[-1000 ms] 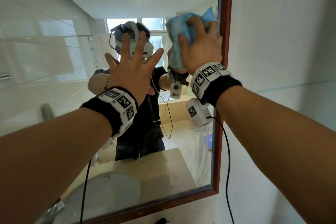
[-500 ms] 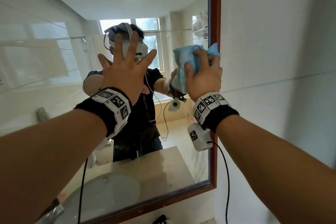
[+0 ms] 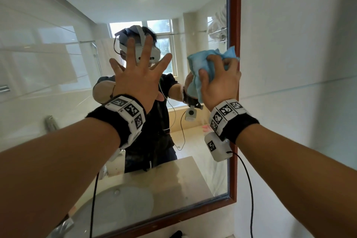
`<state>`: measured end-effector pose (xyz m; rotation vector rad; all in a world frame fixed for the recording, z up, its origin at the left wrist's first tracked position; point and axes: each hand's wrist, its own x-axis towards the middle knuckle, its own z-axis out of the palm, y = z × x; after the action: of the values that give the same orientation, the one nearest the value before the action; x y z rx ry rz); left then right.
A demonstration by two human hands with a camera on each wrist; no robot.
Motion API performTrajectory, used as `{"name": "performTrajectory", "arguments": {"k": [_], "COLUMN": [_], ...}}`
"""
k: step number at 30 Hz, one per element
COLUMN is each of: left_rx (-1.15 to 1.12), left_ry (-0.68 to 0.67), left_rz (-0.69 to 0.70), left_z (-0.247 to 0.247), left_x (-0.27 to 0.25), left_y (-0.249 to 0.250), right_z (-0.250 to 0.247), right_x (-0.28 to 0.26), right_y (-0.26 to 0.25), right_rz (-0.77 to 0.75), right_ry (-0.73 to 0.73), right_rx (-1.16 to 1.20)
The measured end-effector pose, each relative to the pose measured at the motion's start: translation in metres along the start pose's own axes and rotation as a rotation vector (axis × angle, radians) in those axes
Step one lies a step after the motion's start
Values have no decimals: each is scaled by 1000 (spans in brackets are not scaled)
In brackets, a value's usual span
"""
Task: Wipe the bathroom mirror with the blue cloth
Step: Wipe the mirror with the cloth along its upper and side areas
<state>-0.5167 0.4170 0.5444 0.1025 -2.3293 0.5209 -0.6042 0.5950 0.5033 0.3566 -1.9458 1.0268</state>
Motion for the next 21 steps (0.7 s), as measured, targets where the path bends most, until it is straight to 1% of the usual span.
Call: {"name": "performTrajectory", "arguments": {"k": [2,7,12,18,21], "left_rx": [-3,26,45,33,35], "left_ry": [1,19,33,43,47], "left_rz": [-3,-5,-5,5,4], "left_z": [0,-1,0,2,4], "left_x": [-1,-2,-3,-2,-1], "left_y": [0,0,0,-2,-2], "right_z": [-2,-8,-14,-17,-15], "right_x": [15,64,95,95,86], "right_y": [-10,-41,-54,-51,-44], "right_rz": [-38,-70,-104,-114,-88], "right_ry": [15,61,78,92,105], "right_rx": [-21,-20,-33,8,14]}}
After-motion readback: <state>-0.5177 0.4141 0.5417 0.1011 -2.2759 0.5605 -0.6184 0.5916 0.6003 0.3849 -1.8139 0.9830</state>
